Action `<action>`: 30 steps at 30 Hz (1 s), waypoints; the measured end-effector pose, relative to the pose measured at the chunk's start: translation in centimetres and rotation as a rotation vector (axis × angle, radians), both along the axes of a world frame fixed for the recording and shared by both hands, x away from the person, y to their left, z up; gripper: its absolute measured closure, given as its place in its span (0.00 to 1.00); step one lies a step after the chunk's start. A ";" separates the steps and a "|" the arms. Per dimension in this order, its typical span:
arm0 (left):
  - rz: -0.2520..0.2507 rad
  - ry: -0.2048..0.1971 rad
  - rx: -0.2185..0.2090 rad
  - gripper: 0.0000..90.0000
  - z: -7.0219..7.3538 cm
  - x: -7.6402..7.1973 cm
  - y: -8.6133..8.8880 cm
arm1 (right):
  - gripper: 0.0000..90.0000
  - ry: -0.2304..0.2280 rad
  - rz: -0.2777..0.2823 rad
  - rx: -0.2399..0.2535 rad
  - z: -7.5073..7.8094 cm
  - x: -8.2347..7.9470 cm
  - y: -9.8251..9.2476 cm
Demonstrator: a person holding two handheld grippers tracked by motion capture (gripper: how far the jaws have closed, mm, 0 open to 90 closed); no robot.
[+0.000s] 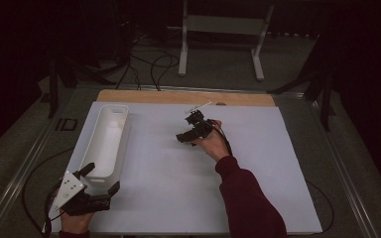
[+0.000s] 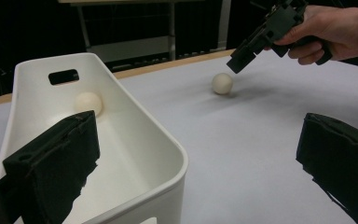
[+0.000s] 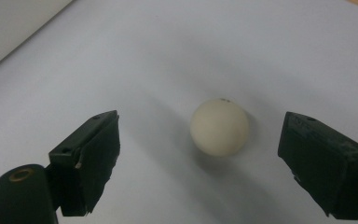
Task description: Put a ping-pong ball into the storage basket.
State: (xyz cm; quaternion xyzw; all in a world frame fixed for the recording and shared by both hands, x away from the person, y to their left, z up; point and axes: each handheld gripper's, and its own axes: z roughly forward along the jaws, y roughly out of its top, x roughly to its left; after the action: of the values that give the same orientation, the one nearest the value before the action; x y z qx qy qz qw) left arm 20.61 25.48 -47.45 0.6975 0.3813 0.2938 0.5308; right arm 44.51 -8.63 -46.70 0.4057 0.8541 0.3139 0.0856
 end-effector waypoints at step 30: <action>0.006 -0.001 -0.007 0.00 0.0 -0.1 0.3 | 0.27 0.003 -0.019 -0.015 -1.3 1.6 2.2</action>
State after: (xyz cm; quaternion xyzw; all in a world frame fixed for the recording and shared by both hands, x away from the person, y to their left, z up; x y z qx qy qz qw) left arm 20.47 25.76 -47.41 0.6943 0.3841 0.2944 0.5327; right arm 46.12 -6.46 -48.05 0.4136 0.8527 0.3060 0.0903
